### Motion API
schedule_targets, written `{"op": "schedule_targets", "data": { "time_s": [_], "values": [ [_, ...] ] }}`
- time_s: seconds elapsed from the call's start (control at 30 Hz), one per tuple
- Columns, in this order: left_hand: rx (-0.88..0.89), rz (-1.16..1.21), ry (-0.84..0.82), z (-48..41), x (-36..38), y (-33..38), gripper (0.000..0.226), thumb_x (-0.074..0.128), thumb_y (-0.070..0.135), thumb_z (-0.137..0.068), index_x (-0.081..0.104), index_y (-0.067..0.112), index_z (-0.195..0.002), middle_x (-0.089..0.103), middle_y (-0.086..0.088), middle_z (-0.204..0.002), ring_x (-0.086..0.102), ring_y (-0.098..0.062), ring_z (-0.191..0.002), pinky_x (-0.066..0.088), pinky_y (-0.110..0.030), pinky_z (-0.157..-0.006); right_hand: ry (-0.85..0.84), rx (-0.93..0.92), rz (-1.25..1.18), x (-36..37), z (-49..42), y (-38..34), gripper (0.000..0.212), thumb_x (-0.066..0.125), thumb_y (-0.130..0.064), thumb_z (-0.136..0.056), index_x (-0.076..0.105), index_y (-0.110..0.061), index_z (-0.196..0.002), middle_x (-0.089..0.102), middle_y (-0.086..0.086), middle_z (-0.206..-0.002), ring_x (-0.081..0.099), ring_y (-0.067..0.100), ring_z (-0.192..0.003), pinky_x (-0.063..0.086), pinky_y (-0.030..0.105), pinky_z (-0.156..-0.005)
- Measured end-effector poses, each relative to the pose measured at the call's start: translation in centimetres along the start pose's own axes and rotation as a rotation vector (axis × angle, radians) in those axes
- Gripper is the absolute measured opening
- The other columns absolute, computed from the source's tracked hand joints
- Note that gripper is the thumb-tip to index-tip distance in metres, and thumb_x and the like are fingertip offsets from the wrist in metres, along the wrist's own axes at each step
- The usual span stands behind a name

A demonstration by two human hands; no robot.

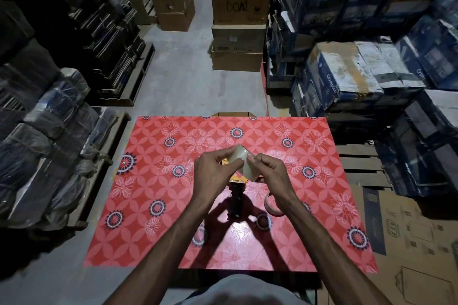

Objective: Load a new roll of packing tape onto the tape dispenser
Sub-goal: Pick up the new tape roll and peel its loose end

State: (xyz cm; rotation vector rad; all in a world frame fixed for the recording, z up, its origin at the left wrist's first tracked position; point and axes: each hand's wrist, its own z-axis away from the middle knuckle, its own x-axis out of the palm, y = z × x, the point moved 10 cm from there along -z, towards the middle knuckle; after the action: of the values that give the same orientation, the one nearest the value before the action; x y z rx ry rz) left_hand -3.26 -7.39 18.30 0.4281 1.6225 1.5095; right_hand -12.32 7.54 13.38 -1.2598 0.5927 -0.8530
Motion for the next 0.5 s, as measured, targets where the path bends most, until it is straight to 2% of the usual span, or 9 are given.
{"op": "schedule_targets", "data": {
  "time_s": [0.1, 0.23, 0.3, 0.37, 0.43, 0.5],
  "values": [
    [-0.051, 0.041, -0.023, -0.5, -0.2, -0.3, 0.035, 0.084, 0.010, -0.082, 0.083, 0.022, -0.115, 0.083, 0.007, -0.108, 0.079, -0.002, -0.092, 0.066, -0.038, -0.088, -0.016, 0.021, 0.017, 0.0, -0.2, 0.4, 0.042, 0.064, -0.031, -0.103, 0.066, -0.027, -0.061, 0.066, -0.008, -0.072, 0.062, 0.011, -0.074, 0.051, 0.030, -0.072],
    [-0.092, 0.052, -0.047, -0.3, -0.2, -0.9, 0.032, 0.083, 0.005, -0.081, 0.085, 0.021, -0.109, 0.083, 0.014, -0.090, 0.081, -0.020, -0.091, 0.065, -0.045, -0.087, -0.059, 0.004, 0.029, 0.3, 0.0, 0.3, 0.042, 0.064, -0.033, -0.102, 0.065, -0.025, -0.061, 0.062, -0.005, -0.073, 0.059, 0.008, -0.068, 0.048, 0.018, -0.062],
    [-0.109, 0.068, -0.046, -0.2, -0.2, -1.4, 0.032, 0.084, 0.004, -0.079, 0.086, 0.020, -0.106, 0.084, 0.011, -0.091, 0.081, -0.014, -0.092, 0.066, -0.039, -0.087, -0.078, -0.019, 0.026, 0.4, 0.2, 0.2, 0.044, 0.070, -0.042, -0.098, 0.061, -0.015, -0.064, 0.055, 0.005, -0.076, 0.052, 0.014, -0.070, 0.042, 0.022, -0.064],
    [-0.116, 0.078, -0.033, 0.0, -0.2, -1.7, 0.031, 0.085, 0.003, -0.077, 0.086, 0.018, -0.104, 0.084, 0.008, -0.093, 0.079, -0.007, -0.094, 0.063, -0.027, -0.085, -0.092, -0.040, 0.018, 0.5, 0.4, 0.2, 0.055, 0.071, -0.051, -0.092, 0.057, -0.003, -0.071, 0.051, 0.012, -0.079, 0.047, 0.018, -0.075, 0.036, 0.031, -0.068],
    [-0.126, 0.073, -0.026, 0.2, -0.1, -1.8, 0.029, 0.087, 0.005, -0.075, 0.086, 0.018, -0.102, 0.084, 0.007, -0.092, 0.078, -0.003, -0.089, 0.060, -0.017, -0.077, -0.087, -0.049, 0.027, 0.5, 0.6, 0.2, 0.063, 0.070, -0.056, -0.088, 0.055, 0.005, -0.076, 0.051, 0.014, -0.079, 0.047, 0.020, -0.076, 0.034, 0.035, -0.072],
    [-0.150, 0.071, -0.015, 0.2, 0.1, -2.1, 0.028, 0.088, 0.006, -0.074, 0.086, 0.018, -0.099, 0.083, 0.006, -0.088, 0.078, -0.003, -0.084, 0.058, -0.014, -0.070, -0.088, -0.060, 0.042, 0.5, 0.8, 0.0, 0.065, 0.070, -0.056, -0.087, 0.057, 0.007, -0.078, 0.053, 0.015, -0.079, 0.050, 0.019, -0.076, 0.036, 0.035, -0.072]
  ]
}}
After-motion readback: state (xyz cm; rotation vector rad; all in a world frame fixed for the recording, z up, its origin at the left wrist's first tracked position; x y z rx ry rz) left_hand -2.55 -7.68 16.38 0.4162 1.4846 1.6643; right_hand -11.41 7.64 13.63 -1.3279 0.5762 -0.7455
